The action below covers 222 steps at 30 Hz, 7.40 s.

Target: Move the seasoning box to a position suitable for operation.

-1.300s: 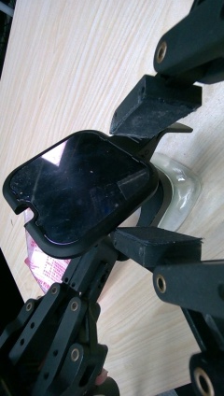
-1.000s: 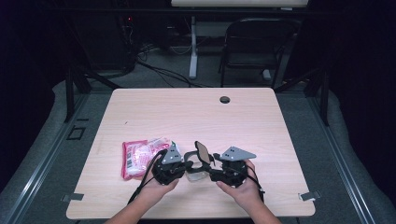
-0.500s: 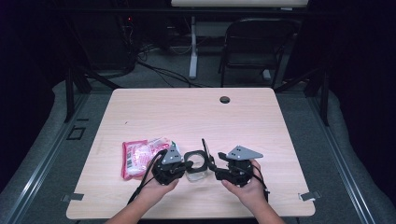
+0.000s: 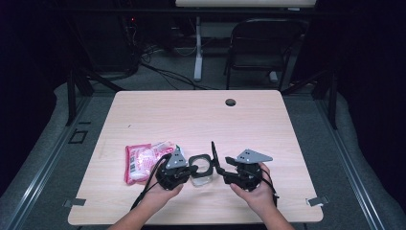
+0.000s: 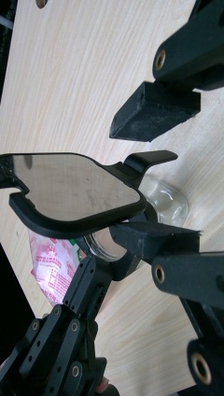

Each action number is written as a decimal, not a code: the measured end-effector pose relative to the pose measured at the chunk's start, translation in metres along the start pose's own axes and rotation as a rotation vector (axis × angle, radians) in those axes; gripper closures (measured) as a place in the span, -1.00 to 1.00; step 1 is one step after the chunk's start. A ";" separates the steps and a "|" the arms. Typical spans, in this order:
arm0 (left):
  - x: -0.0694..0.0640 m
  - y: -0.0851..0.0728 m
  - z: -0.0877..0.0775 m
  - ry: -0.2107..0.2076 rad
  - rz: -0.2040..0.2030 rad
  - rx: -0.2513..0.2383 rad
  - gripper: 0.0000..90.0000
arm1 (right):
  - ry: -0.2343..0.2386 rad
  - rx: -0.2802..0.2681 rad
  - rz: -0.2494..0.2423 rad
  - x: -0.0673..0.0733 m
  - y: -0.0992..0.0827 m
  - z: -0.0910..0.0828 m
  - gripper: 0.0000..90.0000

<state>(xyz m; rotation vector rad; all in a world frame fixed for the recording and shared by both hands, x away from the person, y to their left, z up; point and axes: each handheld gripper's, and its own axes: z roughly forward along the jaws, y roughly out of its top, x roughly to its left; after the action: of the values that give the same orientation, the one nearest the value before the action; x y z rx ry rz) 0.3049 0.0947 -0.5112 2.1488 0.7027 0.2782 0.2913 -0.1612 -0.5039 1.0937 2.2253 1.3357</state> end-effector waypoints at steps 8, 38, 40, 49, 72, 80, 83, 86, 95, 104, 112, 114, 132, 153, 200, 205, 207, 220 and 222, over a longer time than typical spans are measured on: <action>0.000 0.000 0.000 -0.001 0.000 0.000 0.99 | 0.006 0.010 0.000 -0.005 0.000 -0.002 0.17; 0.007 0.000 -0.005 0.009 -0.037 -0.027 0.85 | 0.000 0.044 -0.032 0.004 -0.004 0.010 0.35; 0.008 -0.001 -0.006 0.017 -0.041 -0.029 0.83 | -0.007 0.044 -0.032 0.005 -0.005 0.012 0.38; 0.015 -0.003 -0.013 0.048 -0.065 -0.038 0.78 | -0.005 0.041 -0.027 0.003 -0.003 0.014 0.65; 0.024 -0.012 -0.024 0.096 -0.099 -0.045 0.74 | 0.006 0.027 0.068 -0.022 0.001 0.016 0.80; 0.027 -0.016 -0.029 0.109 -0.116 -0.044 0.73 | 0.017 0.028 0.107 -0.029 0.003 0.023 0.85; 0.028 -0.018 -0.030 0.114 -0.118 -0.042 0.73 | 0.015 0.027 0.113 -0.031 0.004 0.025 0.86; 0.028 -0.018 -0.030 0.115 -0.121 -0.040 0.73 | 0.016 0.024 0.117 -0.031 0.004 0.026 0.86; 0.031 -0.018 -0.029 0.108 -0.120 -0.031 0.66 | 0.014 0.035 0.113 -0.031 0.003 0.025 0.79; 0.039 -0.017 -0.037 0.148 -0.142 -0.052 0.50 | 0.019 0.028 0.081 -0.028 0.004 0.018 0.63; 0.057 -0.013 -0.049 0.209 -0.186 -0.085 0.30 | 0.011 0.010 0.078 -0.027 0.004 0.014 0.63; 0.058 -0.015 -0.053 0.227 -0.171 -0.069 0.29 | 0.002 0.014 0.075 -0.027 0.004 0.015 0.68; 0.065 -0.056 -0.052 0.252 -0.179 -0.019 0.19 | -0.015 0.012 0.072 -0.029 0.007 0.023 0.89; 0.042 -0.056 -0.013 0.291 -0.021 0.088 0.01 | -0.003 -0.017 0.084 -0.031 0.004 0.015 0.64; 0.066 -0.054 0.010 0.351 -0.064 0.137 0.53 | -0.031 -0.025 0.100 -0.032 -0.006 0.000 0.55; 0.068 -0.055 0.009 0.354 -0.074 0.132 0.60 | -0.030 -0.022 0.096 -0.032 -0.007 0.000 0.55; 0.069 -0.055 0.009 0.356 -0.073 0.131 0.64 | -0.028 -0.025 0.099 -0.032 -0.007 0.000 0.54; 0.073 -0.056 0.007 0.346 -0.082 0.127 0.88 | -0.027 -0.025 0.099 -0.032 -0.007 0.000 0.53; 0.074 -0.056 0.007 0.347 -0.088 0.125 0.90 | -0.028 -0.025 0.098 -0.032 -0.007 0.000 0.53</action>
<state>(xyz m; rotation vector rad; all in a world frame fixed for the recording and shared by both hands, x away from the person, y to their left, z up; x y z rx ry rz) 0.3467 0.1596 -0.5625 2.2034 1.0324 0.5821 0.3092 -0.1869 -0.5136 1.2191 2.1550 1.3745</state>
